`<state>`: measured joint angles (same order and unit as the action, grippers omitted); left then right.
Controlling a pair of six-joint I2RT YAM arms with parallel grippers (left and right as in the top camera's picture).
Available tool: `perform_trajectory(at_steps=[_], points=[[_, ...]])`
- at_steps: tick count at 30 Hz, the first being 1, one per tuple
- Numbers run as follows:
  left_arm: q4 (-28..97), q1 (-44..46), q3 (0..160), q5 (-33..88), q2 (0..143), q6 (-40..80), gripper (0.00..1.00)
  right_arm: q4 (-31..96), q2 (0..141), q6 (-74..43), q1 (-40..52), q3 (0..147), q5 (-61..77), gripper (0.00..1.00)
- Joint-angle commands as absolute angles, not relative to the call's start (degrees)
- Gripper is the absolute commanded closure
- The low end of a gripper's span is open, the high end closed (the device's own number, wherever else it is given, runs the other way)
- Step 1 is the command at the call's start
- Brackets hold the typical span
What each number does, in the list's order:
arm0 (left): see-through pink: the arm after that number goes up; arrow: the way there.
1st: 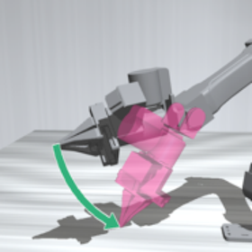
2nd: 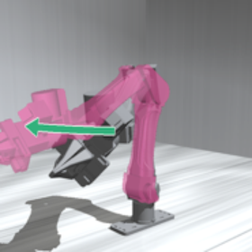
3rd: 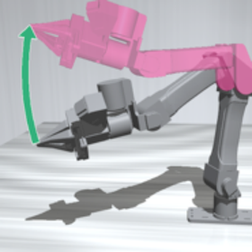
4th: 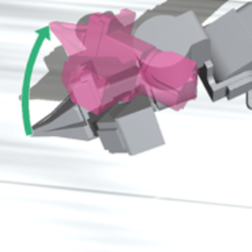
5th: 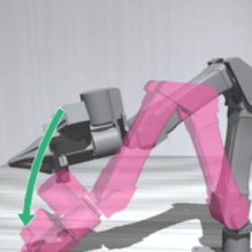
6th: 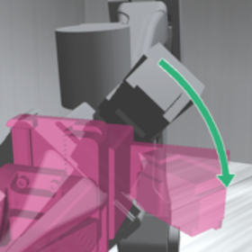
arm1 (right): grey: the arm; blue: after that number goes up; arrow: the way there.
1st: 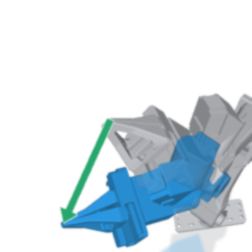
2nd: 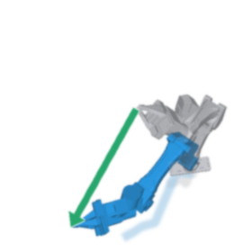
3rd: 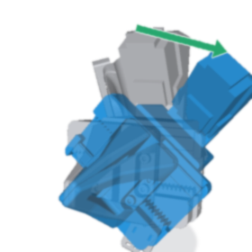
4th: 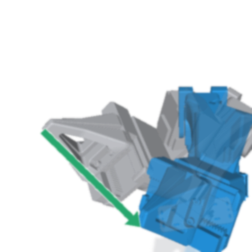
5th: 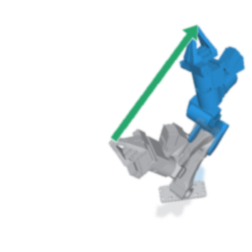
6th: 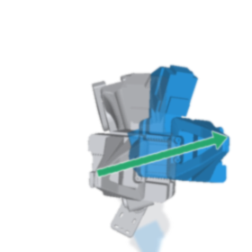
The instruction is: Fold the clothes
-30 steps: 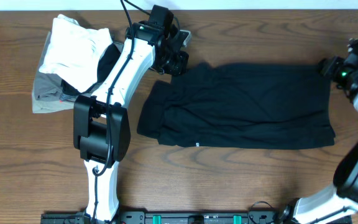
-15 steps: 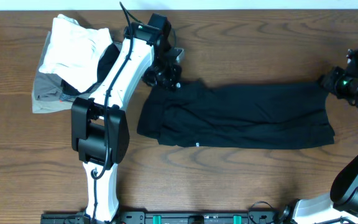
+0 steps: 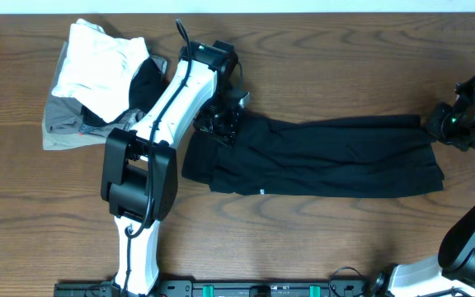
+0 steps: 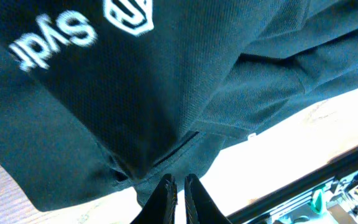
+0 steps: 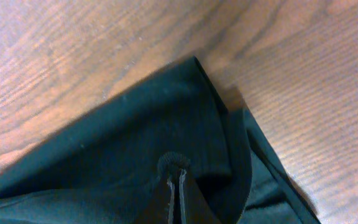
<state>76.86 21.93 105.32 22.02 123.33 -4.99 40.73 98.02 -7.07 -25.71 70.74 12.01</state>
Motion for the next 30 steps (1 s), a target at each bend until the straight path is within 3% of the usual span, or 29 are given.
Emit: perform_trajectory(at_steps=[1, 6, 9, 22, 26, 30], points=[[77.3, 21.6, 105.1, 21.3, 121.3, -5.8, 0.91, 41.6, 97.8, -6.6, -26.0, 70.8, 10.4, 0.99], [77.6, 21.6, 105.1, 20.4, 121.3, -5.8, 0.93, 43.7, 97.8, -6.6, -26.0, 70.8, 6.4, 0.99], [77.6, 21.6, 105.1, 20.2, 121.3, -5.8, 0.9, 44.8, 97.8, -7.6, -26.0, 70.8, 3.1, 0.89], [74.3, 19.0, 105.1, 19.4, 121.0, -5.4, 0.76, 43.2, 97.8, -11.3, -26.1, 70.8, 3.5, 0.66], [71.5, 17.9, 105.2, 19.7, 120.9, -2.9, 0.63, 41.5, 98.0, -8.0, -25.7, 70.1, 11.4, 0.57], [67.3, 18.0, 105.1, 20.3, 121.0, -2.9, 0.5, 41.3, 98.3, -7.6, -25.0, 69.6, 12.9, 0.56]])
